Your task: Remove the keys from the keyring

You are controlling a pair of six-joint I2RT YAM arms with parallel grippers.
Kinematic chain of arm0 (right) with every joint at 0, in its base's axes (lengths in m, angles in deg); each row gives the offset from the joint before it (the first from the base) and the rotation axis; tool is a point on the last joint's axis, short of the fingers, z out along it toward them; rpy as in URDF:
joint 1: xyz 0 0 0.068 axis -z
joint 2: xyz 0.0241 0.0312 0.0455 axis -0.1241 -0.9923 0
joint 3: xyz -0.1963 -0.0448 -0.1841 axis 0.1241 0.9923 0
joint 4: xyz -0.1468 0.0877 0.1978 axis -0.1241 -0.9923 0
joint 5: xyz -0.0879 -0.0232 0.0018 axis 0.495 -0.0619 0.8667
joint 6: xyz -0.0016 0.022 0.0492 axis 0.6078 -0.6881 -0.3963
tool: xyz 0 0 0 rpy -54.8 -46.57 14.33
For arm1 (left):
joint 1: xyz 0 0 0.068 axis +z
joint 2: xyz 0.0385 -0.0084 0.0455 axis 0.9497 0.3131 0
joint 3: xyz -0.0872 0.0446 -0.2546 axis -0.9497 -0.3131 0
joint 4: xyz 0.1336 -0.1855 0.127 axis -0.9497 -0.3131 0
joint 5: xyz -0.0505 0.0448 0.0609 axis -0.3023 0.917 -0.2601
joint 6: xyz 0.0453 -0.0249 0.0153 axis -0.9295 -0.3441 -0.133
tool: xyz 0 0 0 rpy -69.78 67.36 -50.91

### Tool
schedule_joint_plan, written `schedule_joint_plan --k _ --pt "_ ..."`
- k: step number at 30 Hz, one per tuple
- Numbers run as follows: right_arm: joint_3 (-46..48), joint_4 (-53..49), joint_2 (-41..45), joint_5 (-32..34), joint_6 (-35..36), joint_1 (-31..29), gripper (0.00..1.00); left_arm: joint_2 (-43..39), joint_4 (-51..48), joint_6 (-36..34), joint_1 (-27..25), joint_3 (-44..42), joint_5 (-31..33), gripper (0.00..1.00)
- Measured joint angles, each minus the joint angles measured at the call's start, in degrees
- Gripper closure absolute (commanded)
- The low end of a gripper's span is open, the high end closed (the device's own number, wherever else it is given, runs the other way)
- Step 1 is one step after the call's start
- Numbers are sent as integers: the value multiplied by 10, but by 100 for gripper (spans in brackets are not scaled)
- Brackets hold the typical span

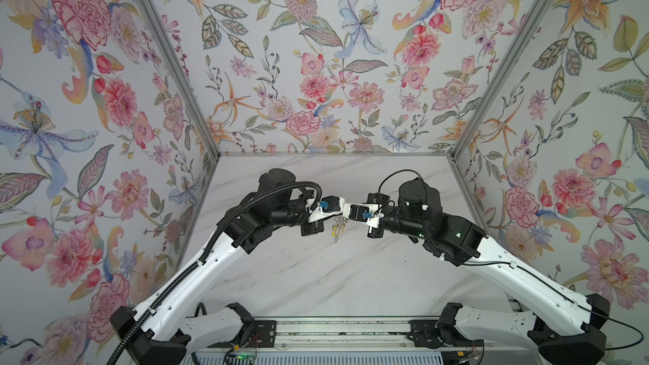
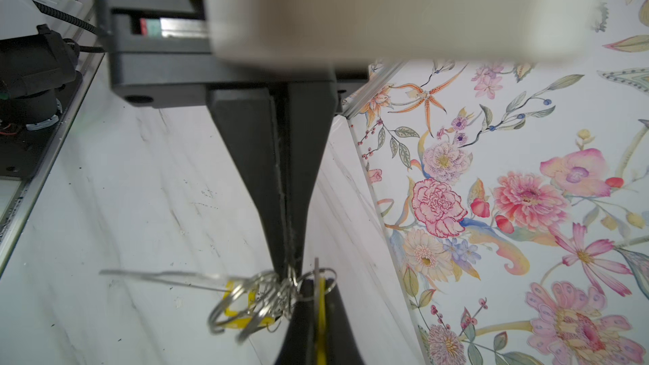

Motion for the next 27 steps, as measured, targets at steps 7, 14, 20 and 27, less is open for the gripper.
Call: schedule_joint_plan --k 7,14,20,27 --pt "-12 -5 -9 0 4 0 100 17 -36 -33 -1 38 11 100" --pt "3 6 0 -25 -16 17 100 8 6 -25 -1 8 9 98" --pt "35 31 2 -56 -43 35 100 5 42 -5 9 -25 -4 86" --pt "105 64 24 -69 -76 58 100 -46 116 44 45 -71 -39 51"
